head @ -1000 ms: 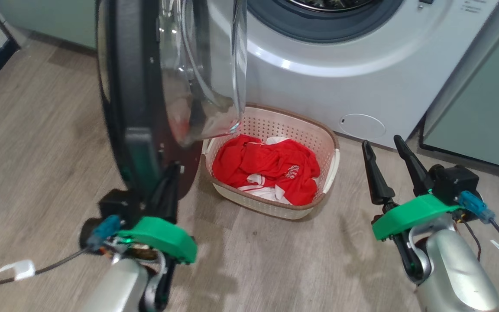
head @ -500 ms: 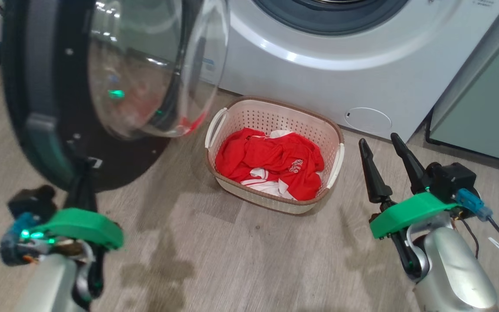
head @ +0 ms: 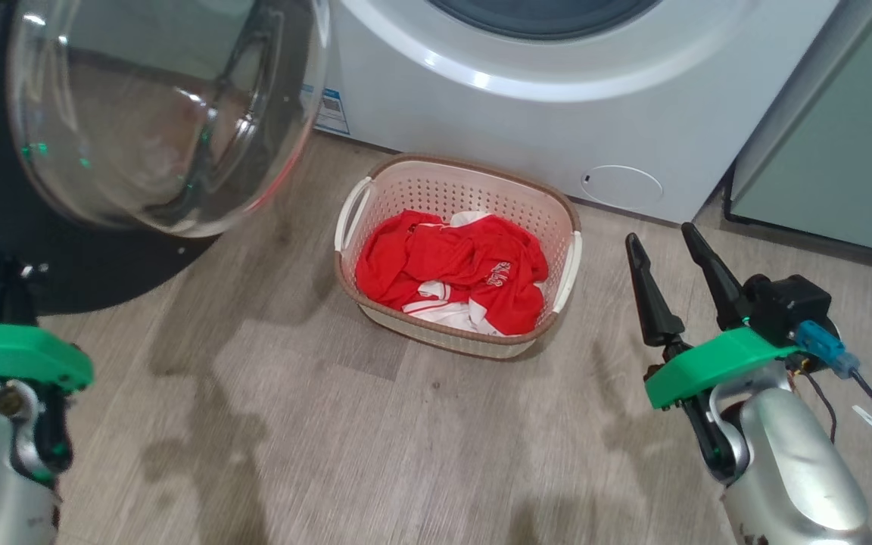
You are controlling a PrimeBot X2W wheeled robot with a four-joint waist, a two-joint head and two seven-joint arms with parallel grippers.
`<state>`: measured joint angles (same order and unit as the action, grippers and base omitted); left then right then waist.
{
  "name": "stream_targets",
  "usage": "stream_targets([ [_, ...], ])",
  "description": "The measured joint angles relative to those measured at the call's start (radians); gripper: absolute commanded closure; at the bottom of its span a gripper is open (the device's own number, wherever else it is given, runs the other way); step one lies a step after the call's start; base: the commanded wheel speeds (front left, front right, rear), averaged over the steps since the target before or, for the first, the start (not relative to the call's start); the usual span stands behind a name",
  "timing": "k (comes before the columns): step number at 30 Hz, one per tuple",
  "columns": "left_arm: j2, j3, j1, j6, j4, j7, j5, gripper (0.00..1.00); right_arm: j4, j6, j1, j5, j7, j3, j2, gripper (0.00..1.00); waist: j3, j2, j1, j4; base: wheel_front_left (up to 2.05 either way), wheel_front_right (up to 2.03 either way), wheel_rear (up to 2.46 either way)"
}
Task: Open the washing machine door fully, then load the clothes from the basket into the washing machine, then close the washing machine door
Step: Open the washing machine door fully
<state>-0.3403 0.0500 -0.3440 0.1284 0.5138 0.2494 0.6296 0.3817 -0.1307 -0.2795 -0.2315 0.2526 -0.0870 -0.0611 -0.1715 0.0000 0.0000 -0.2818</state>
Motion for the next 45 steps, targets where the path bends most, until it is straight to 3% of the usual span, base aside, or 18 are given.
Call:
stream_targets([
  [11, -0.017, -0.138, -0.055, -0.054, 0.089, 0.0, -0.011, 1.0, 0.0, 0.0, -0.016, 0.003, 0.0, 0.003, 0.0, 0.0, -0.022, 0.0, 0.0, 0.025, 0.0, 0.0, 0.0],
  [15, -0.005, -0.169, -0.046, -0.055, 0.053, 0.0, -0.044, 1.0, -0.001, 0.0, -0.018, 0.003, 0.0, 0.004, 0.0, 0.0, -0.02, 0.0, 0.0, 0.032, 0.0, 0.0, 0.0],
  [20, 0.055, -0.213, 0.042, -0.055, -0.101, 0.003, -0.11, 1.0, -0.003, 0.0, -0.017, 0.003, 0.0, 0.012, 0.0, 0.0, -0.01, 0.0, 0.0, 0.042, 0.0, 0.0, 0.0],
  [21, 0.068, -0.213, 0.071, -0.055, -0.129, 0.003, -0.121, 0.89, -0.005, 0.0, -0.016, 0.003, 0.0, 0.013, 0.0, 0.0, -0.008, 0.0, 0.0, 0.044, 0.0, 0.0, 0.0],
  [25, 0.109, -0.192, 0.185, -0.056, -0.234, 0.003, -0.156, 0.0, -0.015, 0.0, -0.014, 0.003, 0.0, 0.025, 0.0, 0.0, 0.003, 0.0, 0.0, 0.052, 0.0, 0.0, 0.0],
  [35, 0.146, -0.065, 0.312, -0.073, -0.437, -0.046, -0.205, 0.0, -0.043, 0.0, 0.046, 0.003, 0.0, 0.052, 0.0, 0.0, 0.036, 0.0, 0.0, 0.101, 0.0, 0.0, 0.0],
  [45, 0.147, 0.053, 0.339, -0.091, -0.505, -0.116, -0.261, 0.0, -0.073, 0.0, 0.104, 0.003, 0.0, 0.071, 0.002, 0.0, 0.075, 0.0, 0.0, 0.185, 0.0, 0.0, 0.0],
])
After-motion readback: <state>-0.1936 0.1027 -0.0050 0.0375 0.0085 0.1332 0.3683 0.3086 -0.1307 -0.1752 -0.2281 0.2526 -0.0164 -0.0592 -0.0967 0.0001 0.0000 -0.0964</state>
